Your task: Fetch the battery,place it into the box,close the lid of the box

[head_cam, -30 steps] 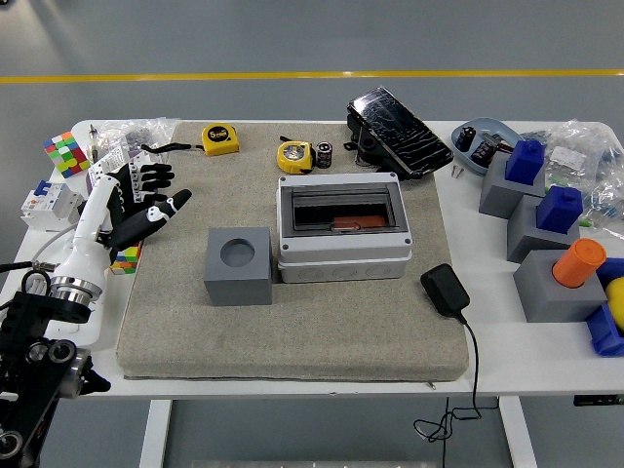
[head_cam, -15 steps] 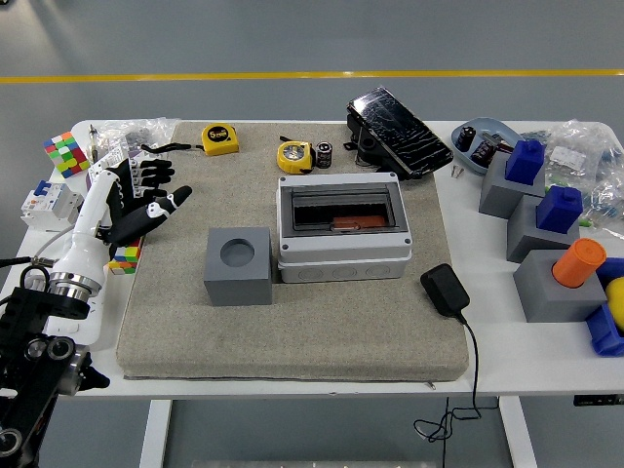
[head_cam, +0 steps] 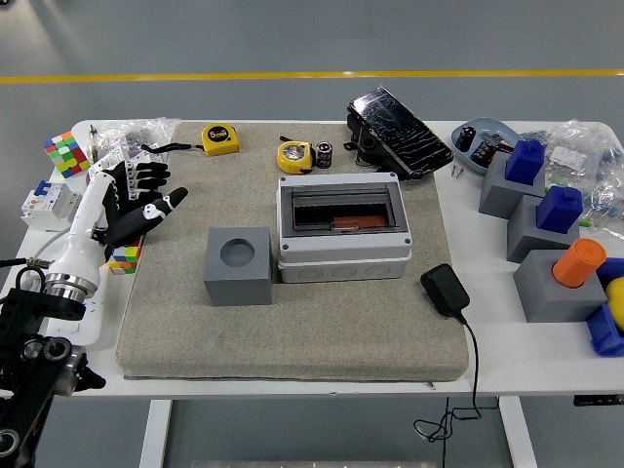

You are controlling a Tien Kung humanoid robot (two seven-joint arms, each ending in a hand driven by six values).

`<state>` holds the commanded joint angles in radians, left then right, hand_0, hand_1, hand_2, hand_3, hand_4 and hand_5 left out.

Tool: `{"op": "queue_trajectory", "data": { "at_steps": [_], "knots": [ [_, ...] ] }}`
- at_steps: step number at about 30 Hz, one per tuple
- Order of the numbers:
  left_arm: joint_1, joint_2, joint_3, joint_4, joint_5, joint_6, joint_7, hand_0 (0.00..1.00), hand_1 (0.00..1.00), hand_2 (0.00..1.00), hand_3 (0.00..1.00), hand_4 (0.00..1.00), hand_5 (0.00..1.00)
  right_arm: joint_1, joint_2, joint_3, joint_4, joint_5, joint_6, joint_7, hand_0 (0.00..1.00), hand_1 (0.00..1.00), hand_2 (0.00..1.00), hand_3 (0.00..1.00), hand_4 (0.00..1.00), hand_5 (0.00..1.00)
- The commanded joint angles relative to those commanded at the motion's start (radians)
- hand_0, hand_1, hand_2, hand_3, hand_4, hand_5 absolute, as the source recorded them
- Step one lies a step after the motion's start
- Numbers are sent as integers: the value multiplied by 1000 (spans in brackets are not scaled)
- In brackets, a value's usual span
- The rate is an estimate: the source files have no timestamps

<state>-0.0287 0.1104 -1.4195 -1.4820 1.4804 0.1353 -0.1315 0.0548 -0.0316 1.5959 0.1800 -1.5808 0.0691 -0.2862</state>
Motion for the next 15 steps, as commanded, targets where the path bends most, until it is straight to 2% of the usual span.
{"op": "queue_trajectory", "data": {
  "at_steps": [15],
  "knots": [
    [-6, 0, -31, -1, -2, 1, -4, 510, 644, 631, 601, 961, 389, 7, -5, 0, 0, -2, 0, 1, 639, 665, 673, 604, 989, 589]
  ]
}}
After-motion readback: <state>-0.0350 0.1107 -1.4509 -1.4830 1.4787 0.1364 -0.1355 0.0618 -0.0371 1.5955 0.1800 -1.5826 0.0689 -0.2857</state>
